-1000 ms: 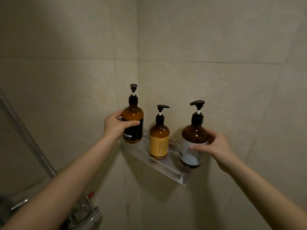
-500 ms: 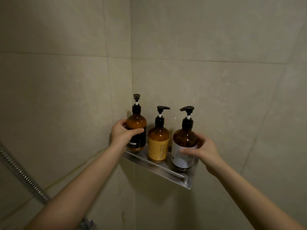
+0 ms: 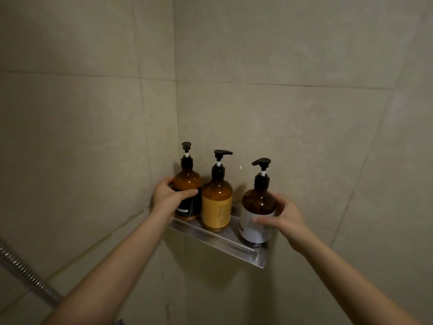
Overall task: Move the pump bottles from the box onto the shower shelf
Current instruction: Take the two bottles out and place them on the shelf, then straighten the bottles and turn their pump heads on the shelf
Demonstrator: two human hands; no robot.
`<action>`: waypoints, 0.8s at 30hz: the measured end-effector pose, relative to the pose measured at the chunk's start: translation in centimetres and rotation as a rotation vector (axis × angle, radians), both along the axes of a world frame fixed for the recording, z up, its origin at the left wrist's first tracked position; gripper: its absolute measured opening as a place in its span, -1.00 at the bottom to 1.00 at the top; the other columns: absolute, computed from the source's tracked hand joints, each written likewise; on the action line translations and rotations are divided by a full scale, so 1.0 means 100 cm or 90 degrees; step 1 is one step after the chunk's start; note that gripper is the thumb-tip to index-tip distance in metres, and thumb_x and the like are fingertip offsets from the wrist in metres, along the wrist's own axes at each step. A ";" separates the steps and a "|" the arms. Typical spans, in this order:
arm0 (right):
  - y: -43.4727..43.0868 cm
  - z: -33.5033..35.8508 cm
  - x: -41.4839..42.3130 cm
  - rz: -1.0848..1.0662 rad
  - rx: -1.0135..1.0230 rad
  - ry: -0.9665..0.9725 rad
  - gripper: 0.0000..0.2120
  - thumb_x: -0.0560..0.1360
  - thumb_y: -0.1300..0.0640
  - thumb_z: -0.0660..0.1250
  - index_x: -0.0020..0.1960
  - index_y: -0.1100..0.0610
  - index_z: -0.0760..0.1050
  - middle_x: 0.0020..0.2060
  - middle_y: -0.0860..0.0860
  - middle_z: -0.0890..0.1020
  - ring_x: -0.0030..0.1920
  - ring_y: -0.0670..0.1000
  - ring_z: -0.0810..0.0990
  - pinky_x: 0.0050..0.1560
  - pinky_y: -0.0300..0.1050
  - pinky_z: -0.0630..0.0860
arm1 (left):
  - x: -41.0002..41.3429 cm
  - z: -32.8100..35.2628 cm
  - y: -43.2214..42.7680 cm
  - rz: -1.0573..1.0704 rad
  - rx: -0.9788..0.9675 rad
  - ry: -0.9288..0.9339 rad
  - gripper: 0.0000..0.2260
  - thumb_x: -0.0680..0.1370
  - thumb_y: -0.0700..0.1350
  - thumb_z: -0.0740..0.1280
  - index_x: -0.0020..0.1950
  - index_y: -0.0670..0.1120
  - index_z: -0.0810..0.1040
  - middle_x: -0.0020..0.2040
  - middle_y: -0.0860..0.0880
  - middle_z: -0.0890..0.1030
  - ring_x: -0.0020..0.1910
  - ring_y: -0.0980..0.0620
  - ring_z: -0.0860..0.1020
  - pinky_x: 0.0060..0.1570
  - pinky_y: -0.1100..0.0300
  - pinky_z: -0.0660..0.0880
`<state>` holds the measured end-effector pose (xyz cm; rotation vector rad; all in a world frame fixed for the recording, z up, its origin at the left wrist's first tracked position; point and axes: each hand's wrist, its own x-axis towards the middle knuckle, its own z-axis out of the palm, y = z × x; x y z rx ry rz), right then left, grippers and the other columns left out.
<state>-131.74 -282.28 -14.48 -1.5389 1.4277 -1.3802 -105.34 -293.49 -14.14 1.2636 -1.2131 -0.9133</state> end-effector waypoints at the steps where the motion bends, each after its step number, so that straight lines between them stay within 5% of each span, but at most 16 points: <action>1: 0.001 0.000 -0.001 0.003 0.000 -0.001 -0.50 0.12 0.22 0.62 -0.02 -0.09 0.58 -0.11 -0.20 0.70 -0.08 -0.21 0.65 -0.21 -0.34 0.57 | 0.000 0.000 0.001 -0.004 -0.003 0.001 -0.31 0.19 -0.15 0.61 0.26 -0.08 0.42 0.04 0.04 0.50 -0.01 0.06 0.47 -0.10 0.21 0.41; 5: 0.002 0.001 -0.002 0.027 0.005 0.000 -0.43 0.11 0.13 0.62 0.07 -0.08 0.56 -0.03 -0.13 0.69 0.00 -0.17 0.64 -0.10 -0.26 0.58 | 0.001 0.000 0.004 -0.034 -0.022 -0.005 -0.36 0.21 -0.17 0.59 0.23 -0.06 0.42 0.00 0.07 0.50 -0.04 0.09 0.47 -0.23 0.34 0.37; 13: 0.010 0.008 -0.001 0.042 0.045 0.019 -0.40 0.18 0.14 0.60 0.19 -0.07 0.52 0.08 -0.10 0.65 0.13 -0.08 0.59 0.07 -0.18 0.52 | 0.009 0.002 0.008 -0.095 -0.059 -0.104 -0.45 0.25 -0.11 0.58 0.15 0.06 0.44 -0.04 0.14 0.53 0.05 0.04 0.52 -0.14 0.30 0.43; 18: 0.020 0.029 0.001 0.013 0.109 0.133 -0.37 0.21 0.06 0.59 0.21 -0.12 0.43 0.13 -0.11 0.58 0.19 -0.02 0.53 0.07 -0.17 0.50 | 0.015 0.008 0.021 -0.034 -0.170 -0.214 -0.22 0.32 -0.04 0.52 0.46 -0.04 0.25 0.41 -0.03 0.40 0.35 -0.02 0.39 0.27 0.06 0.39; 20: 0.024 0.036 0.003 -0.049 0.110 0.153 -0.22 0.21 0.04 0.60 0.35 0.04 0.37 0.20 0.01 0.55 0.19 0.04 0.52 0.16 -0.04 0.52 | 0.016 0.015 0.030 -0.026 -0.269 -0.222 -0.34 0.37 -0.06 0.48 0.42 0.00 0.32 0.36 0.00 0.44 0.27 0.09 0.43 0.20 0.20 0.42; 24: 0.031 0.050 0.016 -0.149 0.083 0.161 -0.19 0.21 -0.10 0.56 0.37 0.07 0.34 0.21 0.07 0.53 0.11 0.03 0.54 0.05 -0.12 0.50 | 0.002 0.030 0.041 -0.084 -0.321 -0.235 -0.51 0.43 -0.17 0.42 0.34 -0.02 0.43 0.23 -0.01 0.55 0.09 0.20 0.50 -0.01 0.43 0.40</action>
